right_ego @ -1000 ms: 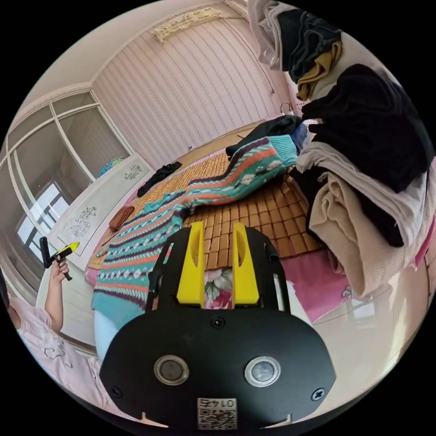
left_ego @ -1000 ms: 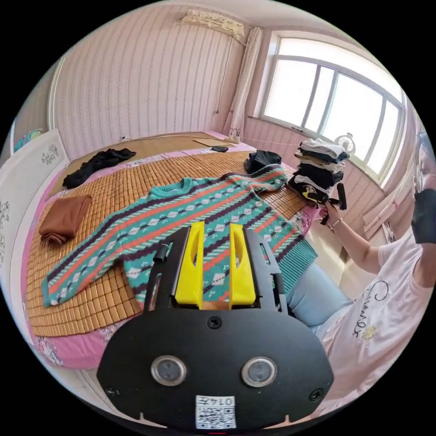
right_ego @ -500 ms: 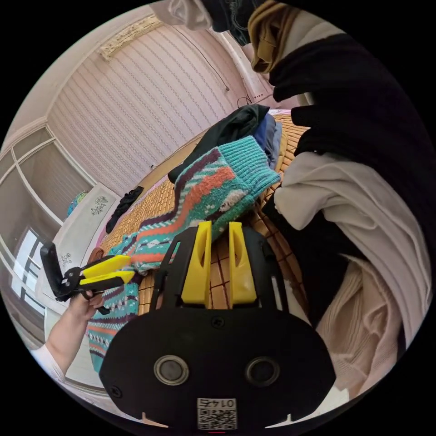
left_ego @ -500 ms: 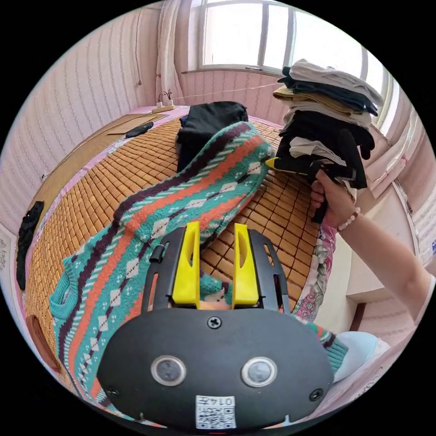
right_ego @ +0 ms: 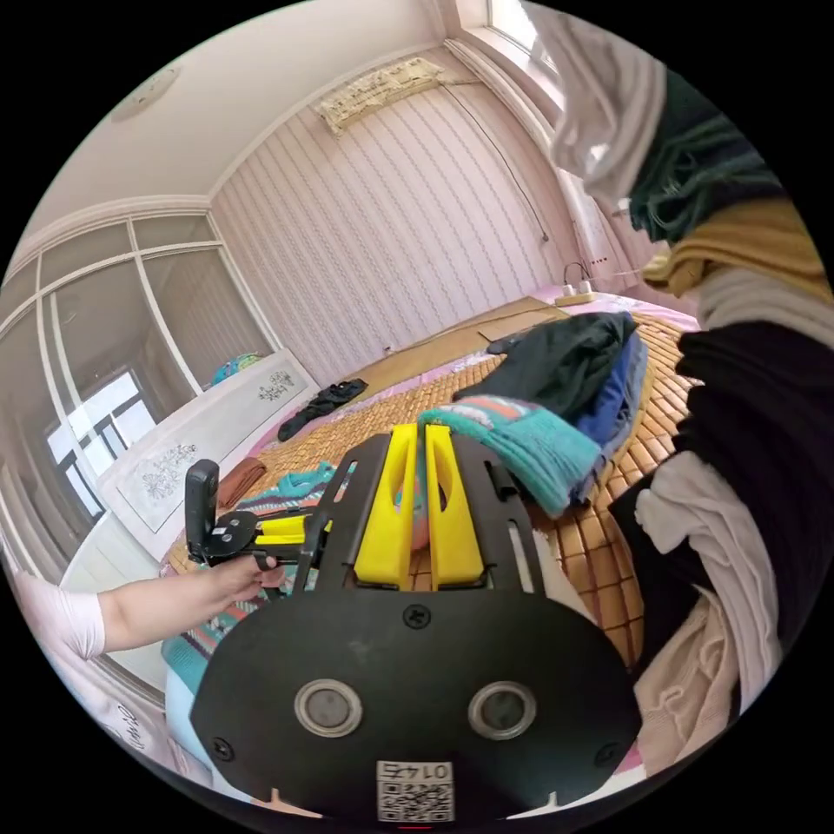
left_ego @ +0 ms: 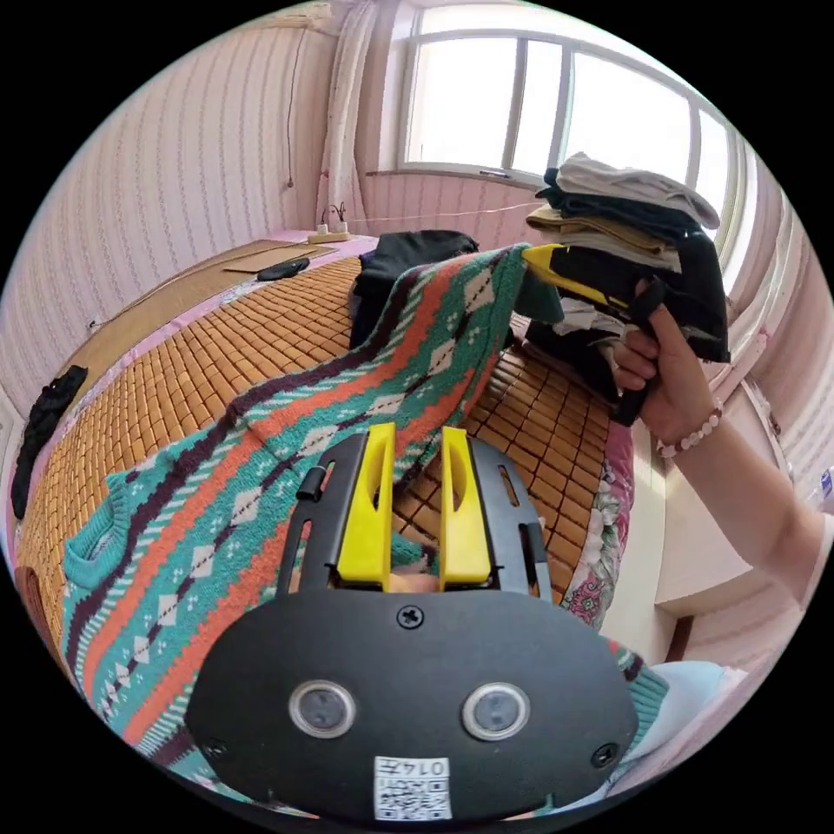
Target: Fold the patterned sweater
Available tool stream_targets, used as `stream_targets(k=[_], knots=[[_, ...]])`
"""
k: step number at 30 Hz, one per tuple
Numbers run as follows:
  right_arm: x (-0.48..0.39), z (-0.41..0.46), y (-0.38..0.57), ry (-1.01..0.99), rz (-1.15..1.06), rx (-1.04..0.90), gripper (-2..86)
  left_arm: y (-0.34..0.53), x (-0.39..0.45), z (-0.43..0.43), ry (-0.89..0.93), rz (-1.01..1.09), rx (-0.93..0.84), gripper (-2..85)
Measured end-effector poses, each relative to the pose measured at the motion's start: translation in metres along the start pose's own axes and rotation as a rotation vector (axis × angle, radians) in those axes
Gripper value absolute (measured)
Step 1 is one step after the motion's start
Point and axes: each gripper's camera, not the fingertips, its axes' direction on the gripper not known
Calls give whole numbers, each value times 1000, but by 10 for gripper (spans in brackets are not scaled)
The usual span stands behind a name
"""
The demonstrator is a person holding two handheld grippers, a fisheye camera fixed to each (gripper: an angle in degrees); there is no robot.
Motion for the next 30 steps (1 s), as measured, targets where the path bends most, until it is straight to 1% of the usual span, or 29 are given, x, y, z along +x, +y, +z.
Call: stream_targets(k=[1, 3, 4, 6, 8, 9, 11, 12, 14, 17, 22, 26, 27, 30], knots=[[-20, 3, -7, -20, -35, 15, 11, 4, -8, -14, 15, -22, 24, 86], [-58, 11, -17, -70, -115, 25, 10, 29, -39, -78, 28, -82, 122, 82], [-87, 18, -22, -119, -181, 29, 9, 37, -47, -94, 18, -92, 141, 81], [-138, 32, -24, -194, -284, 23, 10, 73, -75, -157, -53, -140, 188, 68], [-212, 61, -10, -294, -444, -46, 12, 103, -96, -199, -100, -197, 217, 67], [-229, 71, -3, -317, -480, -76, 12, 123, -111, -224, -128, -250, 222, 67], [-286, 116, 40, -396, -581, -225, 16, 155, -135, -254, -166, -338, 212, 78], [-297, 129, 53, -408, -601, -271, 18, 176, -151, -271, -188, -407, 206, 86], [-325, 176, 108, -396, -655, -480, 29, 205, -173, -289, -190, -492, 194, 96], [-339, 199, 150, -333, -703, -592, 46, 237, -206, -305, -134, -602, 171, 111], [-353, 205, 159, -208, -748, -569, 58, 234, -235, -298, -110, -621, 150, 124], [-367, 225, 156, -146, -732, -561, 67, 207, -256, -269, -209, -625, -9, 142], [-369, 229, 156, -137, -732, -561, 67, 206, -260, -266, -247, -630, -24, 136], [-376, 257, 158, -96, -723, -595, 71, 202, -267, -277, -271, -650, -17, 102]])
